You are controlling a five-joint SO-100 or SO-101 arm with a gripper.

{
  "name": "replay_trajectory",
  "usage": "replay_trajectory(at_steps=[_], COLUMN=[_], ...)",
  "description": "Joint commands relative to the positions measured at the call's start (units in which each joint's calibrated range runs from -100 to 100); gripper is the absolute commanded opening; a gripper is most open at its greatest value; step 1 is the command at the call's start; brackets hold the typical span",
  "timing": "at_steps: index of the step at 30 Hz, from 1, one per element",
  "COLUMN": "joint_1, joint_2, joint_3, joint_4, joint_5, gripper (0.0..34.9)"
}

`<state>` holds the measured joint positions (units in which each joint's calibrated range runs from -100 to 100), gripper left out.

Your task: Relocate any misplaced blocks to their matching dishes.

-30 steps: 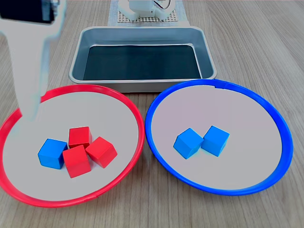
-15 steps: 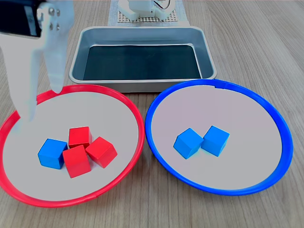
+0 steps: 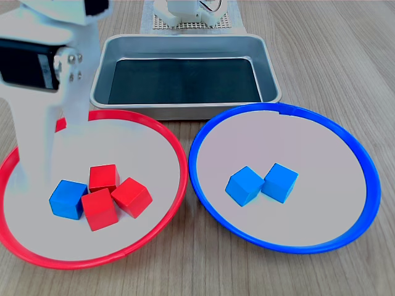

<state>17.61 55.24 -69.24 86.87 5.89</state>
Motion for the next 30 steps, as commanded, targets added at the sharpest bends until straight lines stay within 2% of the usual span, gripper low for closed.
replay_trajectory(at_steps=[1, 13, 30], joint_1=[-0.8, -2.9, 0.3], joint_2=[0.6, 4.6, 7.5], joint_3=[-2.6, -7.3, -7.8], joint_4=[-1.7, -3.0, -6.4], joint_5=[-0.2, -0.5, 0.5], gripper=[22.4, 21.5, 20.2])
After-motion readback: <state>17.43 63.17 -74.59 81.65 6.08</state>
